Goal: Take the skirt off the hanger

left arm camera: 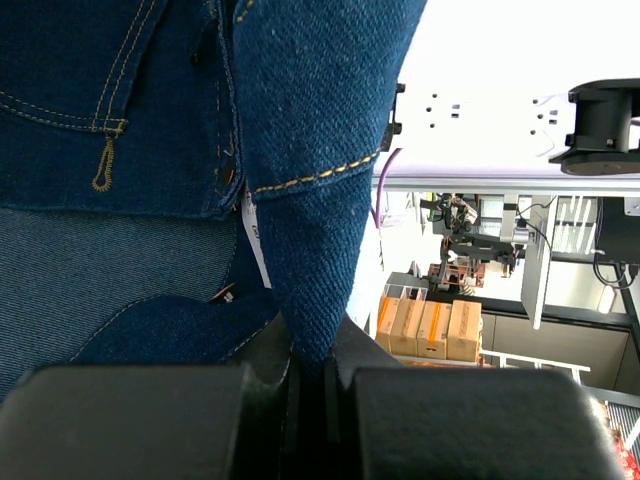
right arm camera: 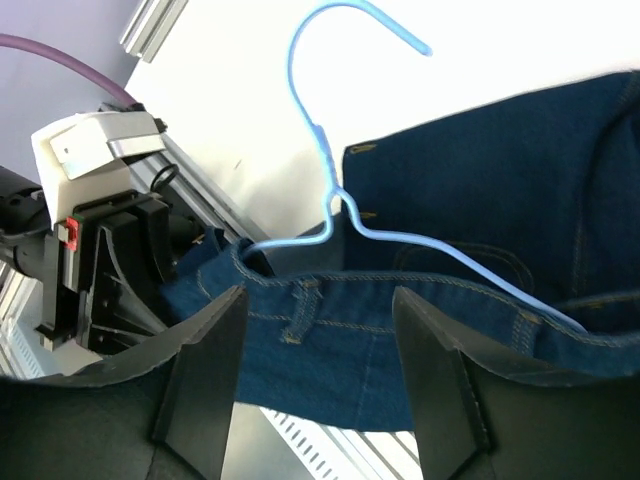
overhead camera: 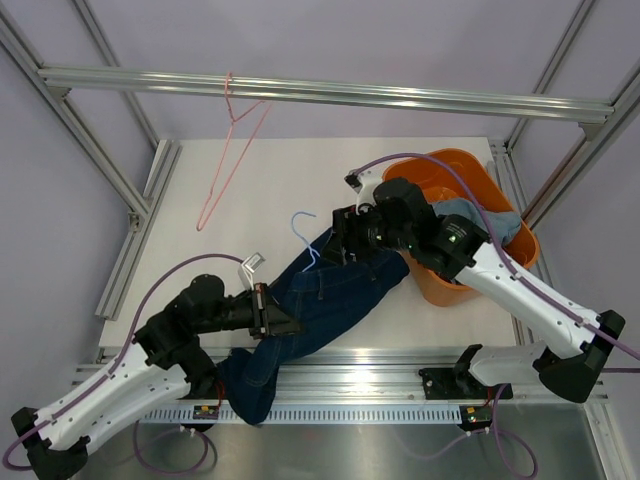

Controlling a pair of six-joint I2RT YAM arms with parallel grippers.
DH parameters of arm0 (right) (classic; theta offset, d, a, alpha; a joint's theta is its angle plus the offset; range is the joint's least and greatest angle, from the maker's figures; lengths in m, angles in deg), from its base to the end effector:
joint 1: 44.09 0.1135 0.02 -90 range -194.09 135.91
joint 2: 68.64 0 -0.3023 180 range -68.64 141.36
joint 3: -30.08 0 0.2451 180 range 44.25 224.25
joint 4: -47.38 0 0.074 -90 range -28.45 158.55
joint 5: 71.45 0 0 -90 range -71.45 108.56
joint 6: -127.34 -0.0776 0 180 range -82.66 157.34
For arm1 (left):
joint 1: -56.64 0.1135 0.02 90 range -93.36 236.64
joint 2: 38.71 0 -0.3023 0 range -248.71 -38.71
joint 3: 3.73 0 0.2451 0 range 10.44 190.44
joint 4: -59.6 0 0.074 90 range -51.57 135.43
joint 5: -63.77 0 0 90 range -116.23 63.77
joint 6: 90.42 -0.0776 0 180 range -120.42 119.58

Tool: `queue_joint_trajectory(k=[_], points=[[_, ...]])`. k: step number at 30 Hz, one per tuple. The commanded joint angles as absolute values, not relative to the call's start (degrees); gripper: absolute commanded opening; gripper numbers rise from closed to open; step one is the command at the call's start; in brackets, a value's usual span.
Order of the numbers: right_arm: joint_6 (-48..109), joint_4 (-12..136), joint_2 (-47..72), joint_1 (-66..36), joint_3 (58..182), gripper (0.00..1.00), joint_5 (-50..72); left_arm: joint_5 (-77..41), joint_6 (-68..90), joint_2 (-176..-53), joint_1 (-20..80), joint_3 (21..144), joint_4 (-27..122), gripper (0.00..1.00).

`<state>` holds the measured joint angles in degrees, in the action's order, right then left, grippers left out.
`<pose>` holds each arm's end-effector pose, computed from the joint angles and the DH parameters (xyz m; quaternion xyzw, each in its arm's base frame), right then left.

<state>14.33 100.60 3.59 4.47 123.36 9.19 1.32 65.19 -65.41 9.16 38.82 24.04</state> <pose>0.1785 0.2212 0.4092 -0.2314 0.8421 0.3397 0.3492 0.0547 -0.1128 0.2681 0.0102 0.8059 -0.5738 0.1458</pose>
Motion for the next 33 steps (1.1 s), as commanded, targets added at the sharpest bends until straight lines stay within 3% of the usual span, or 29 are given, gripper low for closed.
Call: queue_joint_trajectory(k=[1, 22, 33], points=[[13.96, 97.32, 6.5, 6.88, 126.07, 0.68, 11.69, 2.16, 64.36, -63.94, 8.65, 43.66, 27.68, 0.0], [16.77, 98.72, 15.64, 10.76, 134.68, 0.69, 17.33, 1.71, 64.18, -59.72, 8.56, 44.36, 23.54, 0.0], [16.15, 96.71, 16.79, 12.69, 132.23, 0.67, 18.03, 1.89, 63.39, -59.72, 8.48, 46.65, 22.32, 0.0]])
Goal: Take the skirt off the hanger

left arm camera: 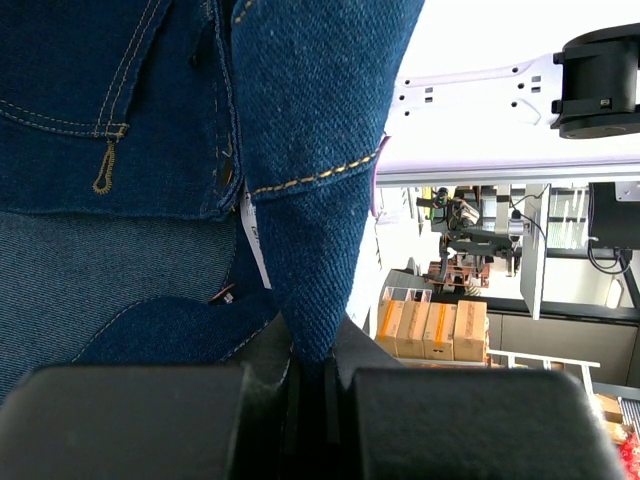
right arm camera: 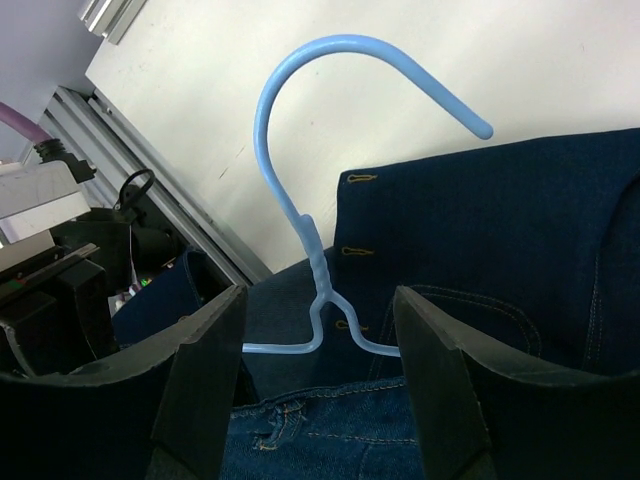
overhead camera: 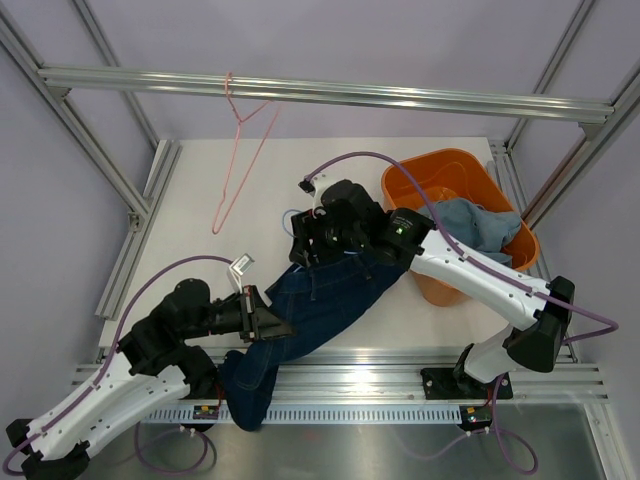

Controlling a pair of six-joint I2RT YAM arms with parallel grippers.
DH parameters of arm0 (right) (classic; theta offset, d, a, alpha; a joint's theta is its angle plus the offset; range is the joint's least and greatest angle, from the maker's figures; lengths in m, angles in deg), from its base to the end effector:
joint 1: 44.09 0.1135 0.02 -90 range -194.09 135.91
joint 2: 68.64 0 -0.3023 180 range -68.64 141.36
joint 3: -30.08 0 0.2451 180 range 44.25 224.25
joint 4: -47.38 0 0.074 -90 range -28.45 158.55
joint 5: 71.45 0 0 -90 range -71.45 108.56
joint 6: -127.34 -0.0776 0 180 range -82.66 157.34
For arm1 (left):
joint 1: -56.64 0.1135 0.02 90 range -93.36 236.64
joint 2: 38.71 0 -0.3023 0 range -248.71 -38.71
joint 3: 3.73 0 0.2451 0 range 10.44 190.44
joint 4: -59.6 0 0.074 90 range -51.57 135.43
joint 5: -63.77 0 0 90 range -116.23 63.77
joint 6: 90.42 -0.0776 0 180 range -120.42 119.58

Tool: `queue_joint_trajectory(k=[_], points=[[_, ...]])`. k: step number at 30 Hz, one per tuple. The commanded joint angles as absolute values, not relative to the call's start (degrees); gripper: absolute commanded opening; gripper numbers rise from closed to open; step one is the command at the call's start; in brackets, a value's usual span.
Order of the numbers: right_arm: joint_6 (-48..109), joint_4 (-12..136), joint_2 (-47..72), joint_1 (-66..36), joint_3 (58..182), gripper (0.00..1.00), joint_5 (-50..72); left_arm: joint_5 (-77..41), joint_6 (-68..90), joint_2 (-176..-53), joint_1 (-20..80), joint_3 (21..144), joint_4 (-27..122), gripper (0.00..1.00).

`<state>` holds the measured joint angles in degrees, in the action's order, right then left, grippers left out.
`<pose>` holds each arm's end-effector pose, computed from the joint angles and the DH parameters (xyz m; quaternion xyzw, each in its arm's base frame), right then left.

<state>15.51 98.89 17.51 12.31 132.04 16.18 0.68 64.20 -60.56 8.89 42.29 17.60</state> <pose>0.1958 0.3005 0.3935 -0.2733 0.8466 0.3021 0.3424 0.0408 -0.0972 0.2825 0.0203 0.7976 -0.5806 0.1626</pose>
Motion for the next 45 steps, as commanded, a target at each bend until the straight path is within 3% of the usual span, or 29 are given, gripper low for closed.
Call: queue_joint_trajectory(k=[1, 18, 19, 22, 23, 24, 25, 26, 28, 30, 32, 33, 35, 45], points=[[16.24, 96.62, 16.53, 12.69, 132.23, 0.66, 18.11, 1.89, 63.48, -59.55, 8.48, 46.74, 22.23, 0.0], [15.98, 97.93, 16.88, 14.36, 133.28, 0.53, 19.96, 1.54, 62.87, -59.28, 8.56, 48.49, 21.17, 0.0], [15.89, 98.02, 17.14, 14.45, 133.46, 0.49, 20.05, 1.37, 62.86, -59.28, 8.48, 48.58, 21.0, 0.0], [15.72, 98.64, 17.84, 14.97, 133.98, 0.06, 20.4, 1.45, 62.6, -59.11, 8.56, 48.93, 20.56, 0.0], [15.54, 98.9, 17.93, 15.58, 134.16, 0.0, 21.01, 1.1, 62.34, -59.19, 8.56, 49.46, 20.21, 0.0], [15.54, 98.99, 17.85, 16.02, 134.07, 0.0, 21.36, 0.93, 62.08, -59.19, 8.48, 49.72, 19.77, 0.0], [15.54, 98.9, 17.85, 16.38, 134.07, 0.0, 21.72, 0.23, 61.9, -59.19, 8.56, 49.99, 18.81, 0.04], [15.54, 98.9, 17.85, 17.42, 134.16, 0.0, 22.41, -0.13, 61.55, -59.28, 8.56, 50.51, 18.1, 0.14], [15.45, 99.86, 18.29, 18.4, 134.86, 0.0, 23.38, -1.0, 60.93, -59.98, 8.56, 51.39, 16.17, 0.4], [15.28, 100.22, 18.37, 19.71, 135.39, 0.0, 24.97, -0.92, 59.79, -60.77, 8.48, 52.62, 16.25, 0.55], [14.84, 100.39, 18.29, 20.33, 135.57, 0.0, 26.19, -2.15, 58.22, -62.09, 8.56, 54.2, 14.68, 0.75], [14.84, 100.57, 17.94, 20.6, 135.83, 0.0, 26.64, -2.76, 57.51, -62.53, 8.48, 55.16, 13.89, 0.8], [14.23, 100.57, 17.24, 21.48, 135.74, 0.0, 27.69, -3.82, 56.8, -63.06, 8.56, 56.84, 13.35, 0.87], [12.9, 101.54, 14.77, 23.15, 137.85, 0.0, 27.08, -3.21, 56.1, -65.08, 8.48, 54.21, 15.19, 0.92]])
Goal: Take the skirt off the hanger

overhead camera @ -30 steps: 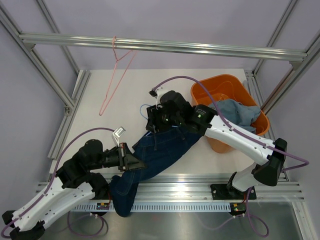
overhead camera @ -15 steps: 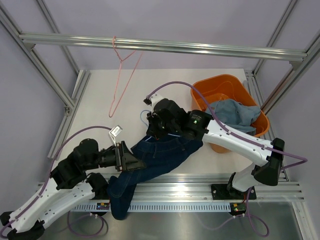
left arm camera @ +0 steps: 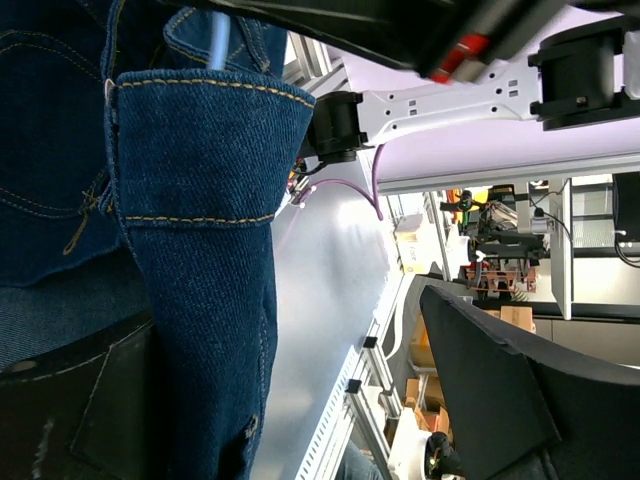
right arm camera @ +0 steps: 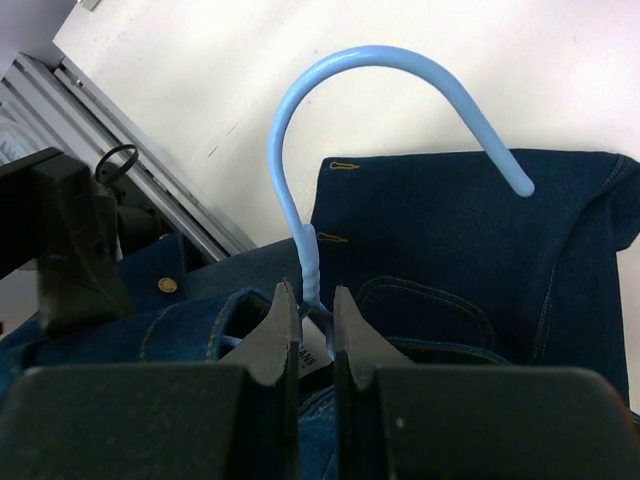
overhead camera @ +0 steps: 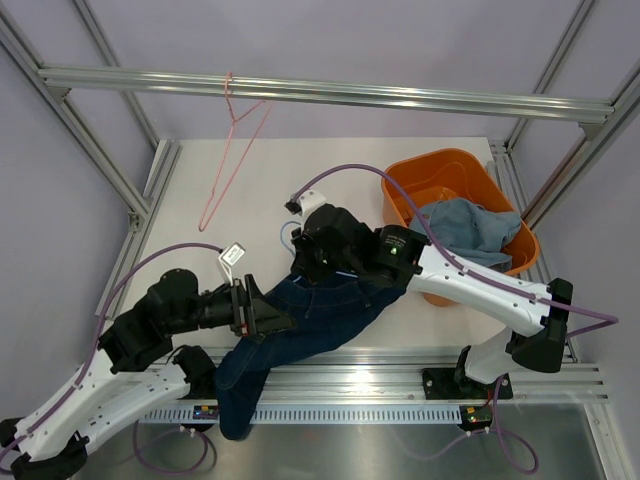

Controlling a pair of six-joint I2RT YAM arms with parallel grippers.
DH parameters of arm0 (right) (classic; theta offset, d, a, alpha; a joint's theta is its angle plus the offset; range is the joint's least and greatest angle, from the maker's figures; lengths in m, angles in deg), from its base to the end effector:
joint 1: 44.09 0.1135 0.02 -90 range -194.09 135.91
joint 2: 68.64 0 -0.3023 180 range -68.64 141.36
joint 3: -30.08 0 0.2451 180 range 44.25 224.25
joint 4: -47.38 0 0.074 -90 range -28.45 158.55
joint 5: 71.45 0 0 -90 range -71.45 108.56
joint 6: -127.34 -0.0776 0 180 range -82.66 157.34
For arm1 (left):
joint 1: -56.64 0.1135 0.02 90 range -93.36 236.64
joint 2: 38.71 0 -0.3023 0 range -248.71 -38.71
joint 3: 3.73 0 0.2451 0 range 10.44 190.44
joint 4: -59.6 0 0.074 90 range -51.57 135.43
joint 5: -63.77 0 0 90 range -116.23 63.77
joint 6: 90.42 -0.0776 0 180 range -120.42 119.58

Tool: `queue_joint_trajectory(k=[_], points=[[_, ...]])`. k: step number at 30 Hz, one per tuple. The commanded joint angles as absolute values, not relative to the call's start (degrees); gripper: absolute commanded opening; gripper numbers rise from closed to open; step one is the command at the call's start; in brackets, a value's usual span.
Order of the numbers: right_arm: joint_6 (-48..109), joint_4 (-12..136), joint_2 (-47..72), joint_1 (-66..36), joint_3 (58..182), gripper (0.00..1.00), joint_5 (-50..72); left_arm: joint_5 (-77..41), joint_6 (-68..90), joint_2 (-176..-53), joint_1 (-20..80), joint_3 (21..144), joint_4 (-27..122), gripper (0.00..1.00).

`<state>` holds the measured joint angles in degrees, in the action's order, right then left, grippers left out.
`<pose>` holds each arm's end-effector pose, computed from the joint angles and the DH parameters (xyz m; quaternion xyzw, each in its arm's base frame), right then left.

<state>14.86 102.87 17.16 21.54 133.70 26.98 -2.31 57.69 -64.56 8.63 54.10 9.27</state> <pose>0.1550 0.3146 0.3979 -0.2990 0.8443 0.2584 0.3619 0.0391 -0.0905 0.3295 0.0510 0.8008 -0.5586 0.2098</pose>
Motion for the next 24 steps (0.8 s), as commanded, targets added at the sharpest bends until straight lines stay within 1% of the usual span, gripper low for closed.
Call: queue_joint_trajectory(k=[1, 3, 4, 6, 7, 9, 13, 14, 15, 16, 17, 18, 19, 20, 21, 22, 23, 24], points=[[12.99, 101.54, 14.86, 23.41, 138.2, 0.0, 26.91, -3.12, 56.1, -65.26, 8.48, 53.86, 15.37, 0.91], [12.99, 101.45, 15.3, 24.38, 139.17, 0.0, 26.2, -2.77, 56.01, -66.04, 8.48, 53.07, 16.33, 0.91], [12.82, 101.36, 15.39, 24.64, 139.43, 0.0, 25.68, -2.42, 55.84, -66.31, 8.48, 52.8, 16.6, 0.86], [12.73, 101.36, 15.74, 25.25, 140.22, 0.0, 25.15, -2.41, 55.66, -66.75, 8.48, 52.63, 16.95, 0.8], [12.47, 101.54, 15.83, 25.52, 140.57, 0.0, 25.06, -2.5, 55.31, -67.1, 8.48, 52.63, 17.04, 0.73], [12.29, 101.8, 15.91, 25.96, 141.02, 0.0, 24.71, -2.59, 54.87, -67.45, 8.48, 52.97, 16.52, 0.67], [11.85, 101.71, 15.48, 26.66, 141.1, 0.0, 24.44, -4.17, 53.73, -67.81, 8.48, 53.77, 14.85, 0.51], [11.67, 101.8, 15.3, 26.75, 141.19, 0.0, 24.44, -4.26, 53.72, -67.63, 8.48, 53.77, 14.84, 0.3], [11.59, 101.8, 15.12, 26.84, 141.19, 0.0, 24.53, -4.26, 53.64, -67.46, 8.56, 53.86, 14.84, 0.12], [11.67, 101.89, 14.95, 26.93, 141.1, 0.0, 24.27, -4.7, 53.38, -67.63, 8.48, 54.03, 14.41, 0.0], [11.85, 102.15, 14.86, 26.93, 141.28, 0.0, 24.27, -4.79, 53.11, -67.28, 8.48, 54.12, 13.97, 0.0], [12.02, 102.5, 14.51, 27.01, 141.37, 0.05, 24.44, -4.61, 52.94, -66.93, 8.48, 54.03, 13.7, 0.0], [12.11, 103.03, 14.25, 26.93, 141.45, 0.42, 26.18, -5.92, 52.5, -66.58, 8.48, 54.81, 12.74, 0.0], [12.2, 104.6, 14.07, 26.93, 141.89, 0.58, 27.77, -6.97, 52.15, -65.53, 8.48, 55.26, 11.26, 0.0], [12.11, 105.4, 13.29, 26.93, 142.07, 0.69, 29.35, -7.51, 51.71, -65.17, 8.48, 55.7, 9.07, 0.0], [12.2, 106.36, 12.67, 26.93, 142.33, 0.77, 32.93, -8.12, 50.83, -64.73, 8.48, 56.22, 8.09, 0.0], [12.11, 108.2, 12.05, 26.93, 142.77, 0.9, 34.8, -8.65, 50.65, -64.47, 8.48, 57.01, 6.95, 0.0], [12.2, 108.91, 10.65, 26.93, 142.95, 0.91, 36.12, -9.0, 50.39, -63.86, 8.48, 57.28, 5.46, 0.0]])
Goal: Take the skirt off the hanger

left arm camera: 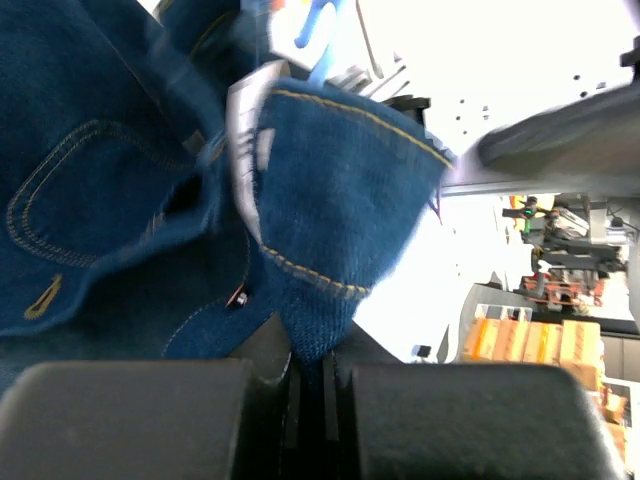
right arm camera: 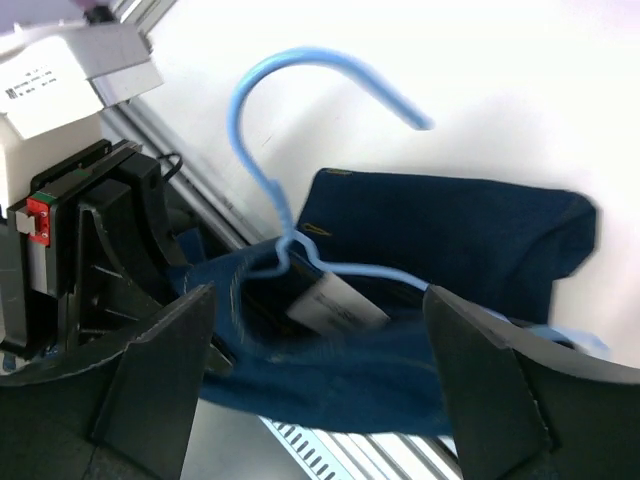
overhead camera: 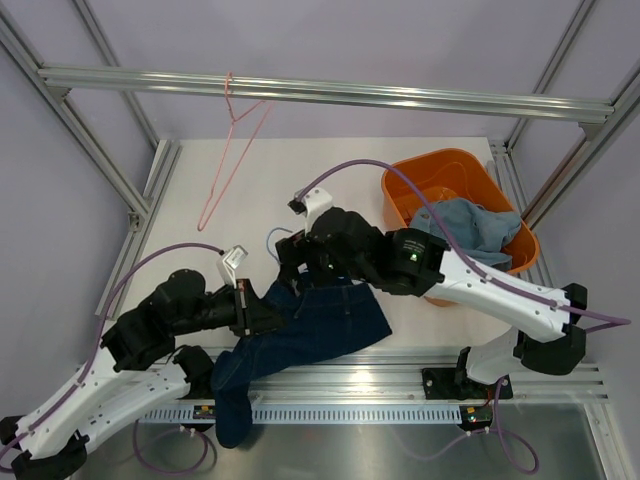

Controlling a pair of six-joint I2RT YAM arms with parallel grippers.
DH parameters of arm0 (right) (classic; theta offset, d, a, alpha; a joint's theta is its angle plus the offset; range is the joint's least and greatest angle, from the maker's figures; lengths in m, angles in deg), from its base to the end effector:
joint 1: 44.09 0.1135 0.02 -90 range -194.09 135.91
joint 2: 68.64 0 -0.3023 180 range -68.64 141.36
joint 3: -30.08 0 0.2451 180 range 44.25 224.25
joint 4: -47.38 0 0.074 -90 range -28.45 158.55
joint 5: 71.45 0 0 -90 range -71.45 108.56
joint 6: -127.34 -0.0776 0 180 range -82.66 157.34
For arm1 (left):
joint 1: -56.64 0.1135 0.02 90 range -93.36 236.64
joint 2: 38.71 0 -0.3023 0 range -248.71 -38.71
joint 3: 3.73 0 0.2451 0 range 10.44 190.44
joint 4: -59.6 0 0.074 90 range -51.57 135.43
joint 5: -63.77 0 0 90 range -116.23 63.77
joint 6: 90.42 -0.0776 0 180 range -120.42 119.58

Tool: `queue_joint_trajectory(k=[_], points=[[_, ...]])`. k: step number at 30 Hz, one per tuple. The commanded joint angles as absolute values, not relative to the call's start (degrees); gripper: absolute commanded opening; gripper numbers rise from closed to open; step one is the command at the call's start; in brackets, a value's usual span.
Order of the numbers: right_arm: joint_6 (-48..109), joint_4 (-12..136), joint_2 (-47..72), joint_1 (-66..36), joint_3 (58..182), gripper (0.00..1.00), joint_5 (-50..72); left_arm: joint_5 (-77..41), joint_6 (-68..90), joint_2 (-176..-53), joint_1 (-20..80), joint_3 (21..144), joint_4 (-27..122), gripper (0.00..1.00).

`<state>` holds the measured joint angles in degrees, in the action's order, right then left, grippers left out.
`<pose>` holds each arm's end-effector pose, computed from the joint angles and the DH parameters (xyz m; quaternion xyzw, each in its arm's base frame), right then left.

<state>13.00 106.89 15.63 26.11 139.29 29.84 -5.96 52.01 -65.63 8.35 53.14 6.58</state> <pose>0.1280 0.3107 0.4325 -0.3011 0.8292 0.2809 0.3780 0.0451 -0.0910 0.3152 0.0673 0.8242 -0.5117 0.2333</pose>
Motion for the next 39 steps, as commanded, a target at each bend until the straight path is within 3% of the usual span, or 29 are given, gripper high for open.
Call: queue_joint_trajectory(k=[1, 3, 12, 18, 21, 30, 39], points=[[12.11, 109.79, 9.77, 26.93, 143.21, 0.92, 38.13, -9.01, 50.3, -63.5, 8.48, 57.2, 5.18, 0.0], [11.76, 111.29, 7.23, 27.01, 143.04, 0.95, 39.12, -8.74, 50.47, -62.63, 8.48, 56.93, 5.44, 0.0], [9.66, 111.74, -1.31, 26.93, 131.8, 0.92, 41.4, -3.56, 51.09, -59.29, 8.56, 56.58, 9.48, 0.0], [5.35, 104.8, -7.72, 26.93, 121.95, 0.78, 38.61, -1.89, 52.76, -56.82, 8.48, 57.02, 12.2, 0.0], [2.28, 103.38, -6.77, 26.93, 122.55, 0.72, 36.05, -1.28, 52.67, -56.64, 8.48, 57.02, 14.05, 0.0], [-22.5, 89.24, -3.34, 26.93, 122.91, 0.75, 33.49, -3.03, 49.69, -56.55, 8.56, 54.38, 24.5, 0.0], [-28.75, 82.29, -2.72, 26.93, 120.98, 0.69, 36.66, -0.31, 48.36, -60.07, 8.48, 55.09, 30.31, 0.0]])
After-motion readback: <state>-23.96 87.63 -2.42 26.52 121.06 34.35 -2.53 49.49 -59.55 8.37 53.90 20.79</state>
